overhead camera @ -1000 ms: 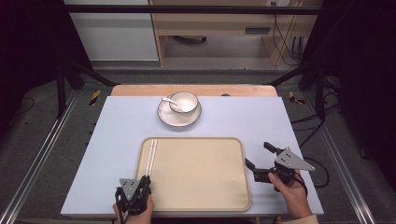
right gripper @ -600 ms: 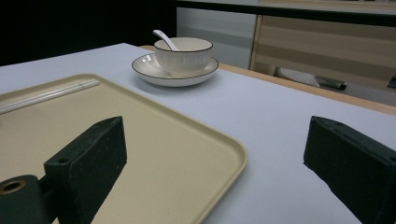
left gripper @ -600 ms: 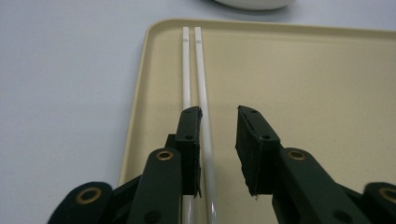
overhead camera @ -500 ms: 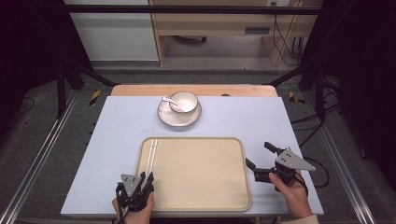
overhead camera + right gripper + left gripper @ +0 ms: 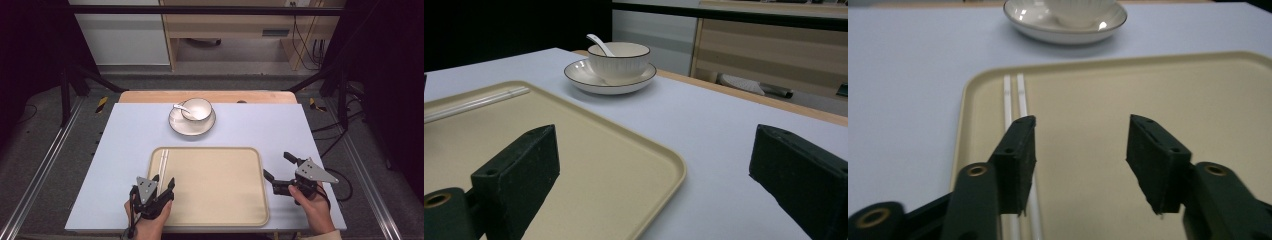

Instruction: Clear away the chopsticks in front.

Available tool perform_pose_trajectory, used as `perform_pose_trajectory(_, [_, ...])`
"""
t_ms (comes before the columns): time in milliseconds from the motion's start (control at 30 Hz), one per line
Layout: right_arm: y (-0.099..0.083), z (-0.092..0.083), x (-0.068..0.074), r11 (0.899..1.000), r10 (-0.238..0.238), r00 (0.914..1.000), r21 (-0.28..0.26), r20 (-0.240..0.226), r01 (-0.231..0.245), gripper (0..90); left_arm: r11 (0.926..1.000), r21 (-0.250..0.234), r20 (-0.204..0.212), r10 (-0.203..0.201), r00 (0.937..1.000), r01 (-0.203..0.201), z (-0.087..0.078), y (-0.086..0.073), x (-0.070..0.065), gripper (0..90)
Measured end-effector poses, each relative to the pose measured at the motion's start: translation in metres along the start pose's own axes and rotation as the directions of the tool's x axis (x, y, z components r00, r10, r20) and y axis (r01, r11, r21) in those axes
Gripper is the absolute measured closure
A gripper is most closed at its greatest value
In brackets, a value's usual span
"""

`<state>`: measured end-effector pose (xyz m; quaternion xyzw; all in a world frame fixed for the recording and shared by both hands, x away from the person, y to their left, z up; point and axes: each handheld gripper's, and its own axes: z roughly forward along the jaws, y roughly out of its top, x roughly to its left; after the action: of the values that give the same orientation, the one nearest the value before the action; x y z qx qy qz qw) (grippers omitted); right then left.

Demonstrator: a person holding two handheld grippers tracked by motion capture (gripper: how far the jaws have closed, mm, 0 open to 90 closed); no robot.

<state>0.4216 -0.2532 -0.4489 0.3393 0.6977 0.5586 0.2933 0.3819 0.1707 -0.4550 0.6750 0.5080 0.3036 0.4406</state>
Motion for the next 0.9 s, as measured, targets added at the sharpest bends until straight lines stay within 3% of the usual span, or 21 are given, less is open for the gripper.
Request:
perform_pose_trajectory(67, [0.000,0.000,0.000,1.000,-0.003,1.0000,0.000,-0.001,0.003,6.0,0.9993,0.007,0.070,0.035,0.9970,-0.036,0.006,0.010,0.002,32.9])
perform_pose_trajectory(133, [0.000,0.000,0.000,1.000,-0.006,1.0000,0.001,-0.002,0.006,5.9,0.9980,0.001,0.152,0.062,0.9864,-0.063,0.012,0.021,0.006,25.3])
perform_pose_trajectory(233, [0.001,-0.001,0.000,1.000,-0.009,1.0000,-0.003,-0.002,0.009,5.7,0.9956,-0.016,0.234,0.093,0.9677,-0.092,0.019,0.036,0.015,17.4])
perform_pose_trajectory(300, [0.001,-0.001,0.000,1.000,-0.007,1.0000,-0.003,0.000,0.007,5.5,0.9921,-0.056,0.241,0.123,0.9628,-0.112,0.020,0.043,0.023,17.2])
perform_pose_trajectory(367, [0.001,-0.001,0.000,1.000,-0.007,1.0000,-0.001,0.003,0.007,5.3,0.9914,-0.074,0.272,0.124,0.9542,-0.108,0.021,0.048,0.033,14.2])
perform_pose_trajectory(467, [0.000,-0.001,0.000,1.000,-0.008,1.0000,0.000,0.006,0.008,5.0,0.9892,-0.072,0.308,0.144,0.9404,-0.128,0.023,0.051,0.046,9.9])
perform_pose_trajectory(500, [0.000,-0.001,0.000,1.000,-0.007,1.0000,-0.001,0.007,0.007,4.9,0.9860,-0.071,0.303,0.166,0.9385,-0.151,0.022,0.051,0.050,8.4])
perform_pose_trajectory(733, [0.000,-0.001,0.000,1.000,-0.014,0.9998,0.000,0.011,0.014,4.2,0.9837,-0.097,0.312,0.175,0.9339,-0.152,0.016,0.049,0.079,7.6])
perform_pose_trajectory(900, [0.000,-0.001,0.001,1.000,-0.012,0.9999,-0.002,0.010,0.012,4.0,0.9813,-0.116,0.279,0.181,0.9432,-0.154,0.008,0.043,0.099,7.5])
